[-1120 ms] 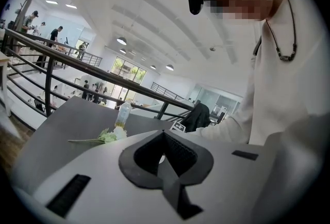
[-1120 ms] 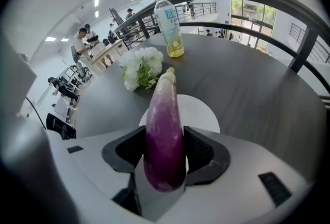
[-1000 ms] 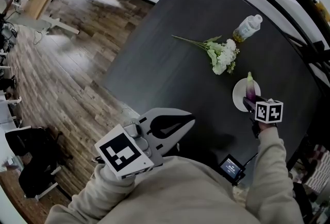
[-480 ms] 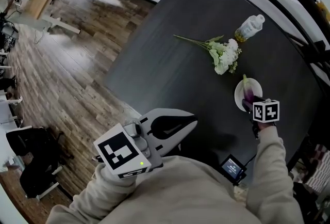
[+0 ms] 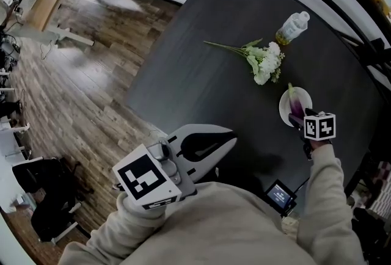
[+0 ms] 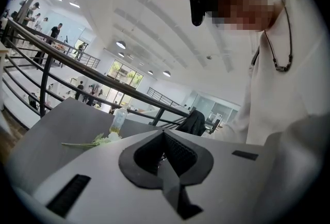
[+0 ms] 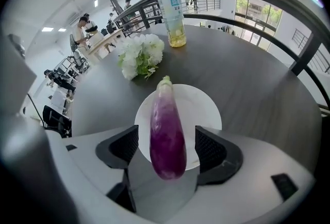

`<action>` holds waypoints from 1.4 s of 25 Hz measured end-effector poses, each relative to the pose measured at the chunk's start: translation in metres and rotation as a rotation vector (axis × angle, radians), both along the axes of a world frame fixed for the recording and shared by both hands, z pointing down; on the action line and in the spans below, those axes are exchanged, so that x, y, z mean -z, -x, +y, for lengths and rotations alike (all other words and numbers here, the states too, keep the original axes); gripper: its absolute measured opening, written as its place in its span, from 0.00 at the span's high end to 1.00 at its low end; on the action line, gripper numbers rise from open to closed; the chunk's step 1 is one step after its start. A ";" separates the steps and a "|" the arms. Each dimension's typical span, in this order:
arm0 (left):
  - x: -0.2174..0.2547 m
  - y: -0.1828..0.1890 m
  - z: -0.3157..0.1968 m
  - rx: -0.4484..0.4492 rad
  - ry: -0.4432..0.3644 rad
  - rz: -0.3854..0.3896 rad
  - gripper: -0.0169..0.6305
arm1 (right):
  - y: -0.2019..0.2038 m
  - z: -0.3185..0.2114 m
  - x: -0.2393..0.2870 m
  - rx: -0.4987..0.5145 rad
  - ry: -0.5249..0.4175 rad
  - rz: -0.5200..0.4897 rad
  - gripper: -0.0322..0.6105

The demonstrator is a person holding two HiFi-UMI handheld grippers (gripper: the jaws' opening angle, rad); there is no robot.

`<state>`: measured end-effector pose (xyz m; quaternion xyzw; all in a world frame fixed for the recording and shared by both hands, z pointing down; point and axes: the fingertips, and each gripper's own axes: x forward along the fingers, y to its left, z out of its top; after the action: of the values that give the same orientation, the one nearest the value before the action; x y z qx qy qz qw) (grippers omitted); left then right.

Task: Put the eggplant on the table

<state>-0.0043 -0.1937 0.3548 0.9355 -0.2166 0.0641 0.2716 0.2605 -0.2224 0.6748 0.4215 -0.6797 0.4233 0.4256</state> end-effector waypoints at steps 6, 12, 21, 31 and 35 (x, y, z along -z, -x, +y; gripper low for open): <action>0.009 -0.004 -0.002 -0.035 -0.019 0.020 0.97 | 0.003 0.004 0.009 -0.018 -0.016 -0.035 0.44; 0.022 -0.009 0.000 -0.083 -0.052 0.034 0.97 | -0.003 0.005 0.030 -0.058 -0.052 -0.034 0.44; 0.041 -0.015 0.004 -0.157 -0.090 0.041 0.97 | -0.010 0.010 0.062 -0.126 -0.101 -0.032 0.44; 0.058 -0.047 0.012 -0.271 -0.135 0.059 0.97 | -0.013 0.013 0.134 -0.217 -0.237 -0.138 0.44; 0.068 -0.062 0.016 -0.336 -0.156 0.066 0.97 | -0.008 0.027 0.183 -0.211 -0.296 -0.207 0.44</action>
<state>0.0579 -0.1778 0.2865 0.9784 -0.0525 0.0610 0.1905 0.2689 -0.1957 0.4916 0.5024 -0.7268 0.4019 0.2404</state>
